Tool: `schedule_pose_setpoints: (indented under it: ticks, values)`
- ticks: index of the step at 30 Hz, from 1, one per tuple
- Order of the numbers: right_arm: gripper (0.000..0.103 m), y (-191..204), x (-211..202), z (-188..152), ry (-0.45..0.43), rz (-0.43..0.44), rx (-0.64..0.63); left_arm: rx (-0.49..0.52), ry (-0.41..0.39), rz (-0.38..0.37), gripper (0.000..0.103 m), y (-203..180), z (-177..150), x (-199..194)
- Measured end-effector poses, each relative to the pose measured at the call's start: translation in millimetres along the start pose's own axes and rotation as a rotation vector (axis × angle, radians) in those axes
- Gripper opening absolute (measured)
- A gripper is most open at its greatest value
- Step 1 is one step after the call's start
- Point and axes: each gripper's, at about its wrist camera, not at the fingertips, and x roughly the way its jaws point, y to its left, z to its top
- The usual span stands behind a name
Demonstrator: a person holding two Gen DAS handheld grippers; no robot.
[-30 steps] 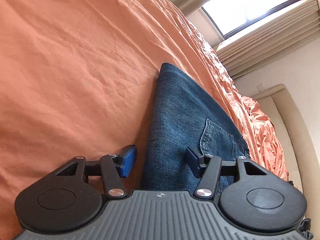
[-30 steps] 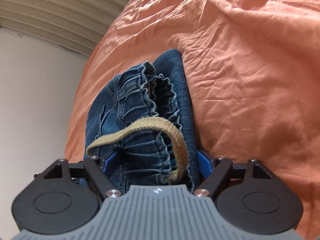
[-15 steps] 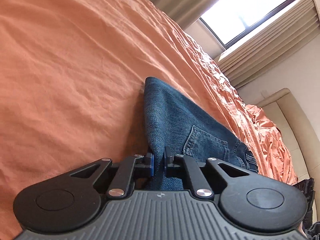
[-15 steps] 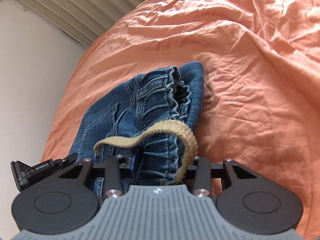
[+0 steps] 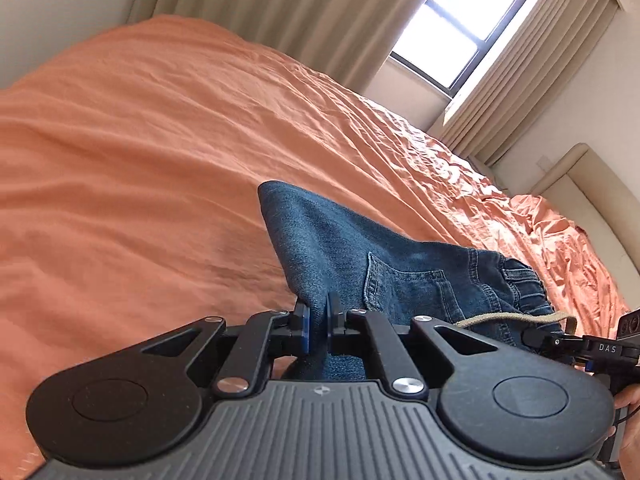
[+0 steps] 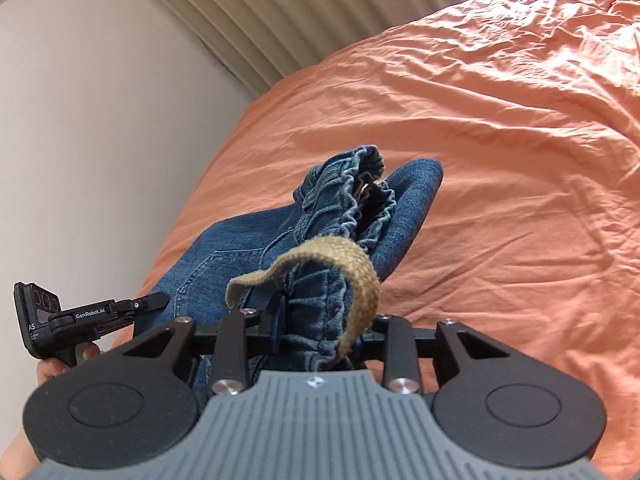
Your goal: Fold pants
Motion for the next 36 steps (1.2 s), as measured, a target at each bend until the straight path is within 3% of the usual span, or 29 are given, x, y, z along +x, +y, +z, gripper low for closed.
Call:
schedule_pose_setpoints:
  ticks: [6, 11, 17, 24, 28, 30, 36]
  values:
    - [0.027, 27, 69, -18, -0.008, 0.096, 0.059, 0.028, 0.007, 0.1, 0.007, 46, 24, -28]
    - [0.027, 17, 116, -36, 0.041, 0.091, 0.121, 0.006, 0.073, 0.125, 0.007, 87, 18, -6]
    - [0.028, -11, 140, -58, 0.089, 0.064, 0.191, 0.025, 0.163, 0.148, 0.012, 126, -4, 29]
    - [0.033, -11, 152, -57, 0.108, 0.048, 0.18, 0.042, 0.266, 0.155, 0.022, 143, -4, 30]
    - [0.038, -7, 153, -54, 0.114, 0.008, 0.157, 0.016, 0.306, 0.154, 0.026, 144, -8, 17]
    - [0.045, -2, 152, -52, 0.116, -0.026, 0.142, 0.016, 0.324, 0.169, 0.031, 140, -11, 11]
    - [0.058, 30, 122, -44, 0.086, -0.196, -0.012, 0.04, 0.411, 0.256, 0.042, 127, -21, -13]
